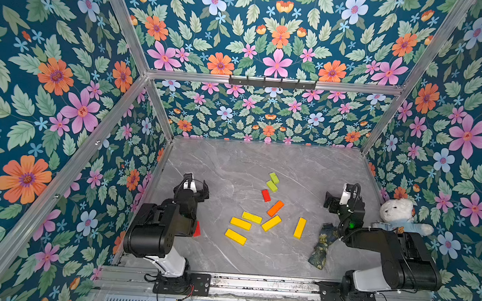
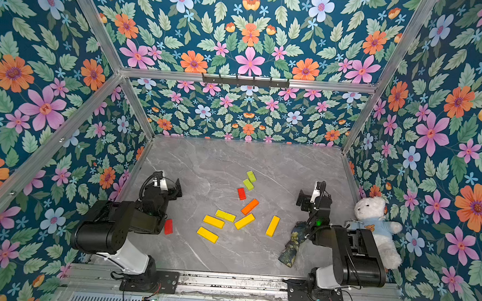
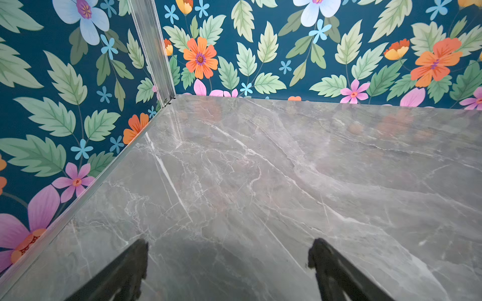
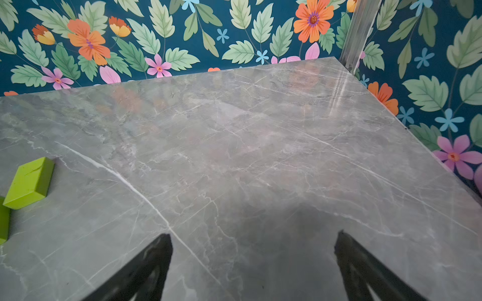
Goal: Assemble the letter h with building blocks
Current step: Pick up the building block from the center of the board.
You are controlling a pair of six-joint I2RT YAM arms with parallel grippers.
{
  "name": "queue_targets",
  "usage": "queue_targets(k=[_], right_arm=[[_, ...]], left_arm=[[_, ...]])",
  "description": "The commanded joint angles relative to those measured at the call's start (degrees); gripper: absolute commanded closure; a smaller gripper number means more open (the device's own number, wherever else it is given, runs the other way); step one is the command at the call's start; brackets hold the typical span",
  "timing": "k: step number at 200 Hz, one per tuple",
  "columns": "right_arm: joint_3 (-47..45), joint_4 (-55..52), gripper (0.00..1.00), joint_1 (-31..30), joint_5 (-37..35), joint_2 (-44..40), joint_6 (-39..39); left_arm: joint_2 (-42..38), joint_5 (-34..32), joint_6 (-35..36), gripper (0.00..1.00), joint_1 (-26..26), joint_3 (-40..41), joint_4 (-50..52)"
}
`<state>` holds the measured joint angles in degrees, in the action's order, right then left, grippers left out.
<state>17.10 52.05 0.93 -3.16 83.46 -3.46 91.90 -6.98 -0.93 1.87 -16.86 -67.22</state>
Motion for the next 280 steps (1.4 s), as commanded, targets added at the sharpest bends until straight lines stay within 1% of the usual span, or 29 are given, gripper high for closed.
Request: queue_targets(k=[1, 216, 223, 234, 244, 253, 260, 280], right_arm=[[0.17, 1.44, 0.01, -0.05, -0.33, -0.25, 0.3], [0.48, 0.6, 0.01, 0.28, 0.7, -0.23, -0.05], [0.44, 0.9, 0.01, 0.28, 0.55, -0.31, -0.01], [0.26, 0.31, 0.01, 0.3, -0.45, -1.9, -0.37], [-0.09, -1.97, 0.01, 0.3, -1.0, -5.36, -0.41], [0.45, -6.19, 0.01, 0.3, -1.15, -8.75, -0.49], [0.86, -8.9, 0.01, 0.02, -1.35, -10.89, -0.35], [3.01, -16.58, 0.01, -2.41, -5.49, -16.17, 0.28]], left_arm=[[-0.22, 0.0, 0.74, 0.0, 0.0, -0.03, -1.52], [-0.22, 0.09, 0.58, 0.0, -0.14, -0.03, -1.53], [-0.31, -1.01, 0.43, 0.0, -0.2, 0.2, -1.94], [-1.2, -5.02, -0.51, 0.0, -0.02, -0.05, -1.89], [-4.26, -8.13, -1.39, 0.0, 0.15, -1.08, 3.34], [-7.46, -8.98, -1.76, 0.0, 0.29, -2.93, 9.99], [-9.28, -9.09, -1.48, 0.0, 0.49, -4.25, 13.29], [-14.39, -12.98, -1.23, 0.0, 3.08, -5.25, 15.54]])
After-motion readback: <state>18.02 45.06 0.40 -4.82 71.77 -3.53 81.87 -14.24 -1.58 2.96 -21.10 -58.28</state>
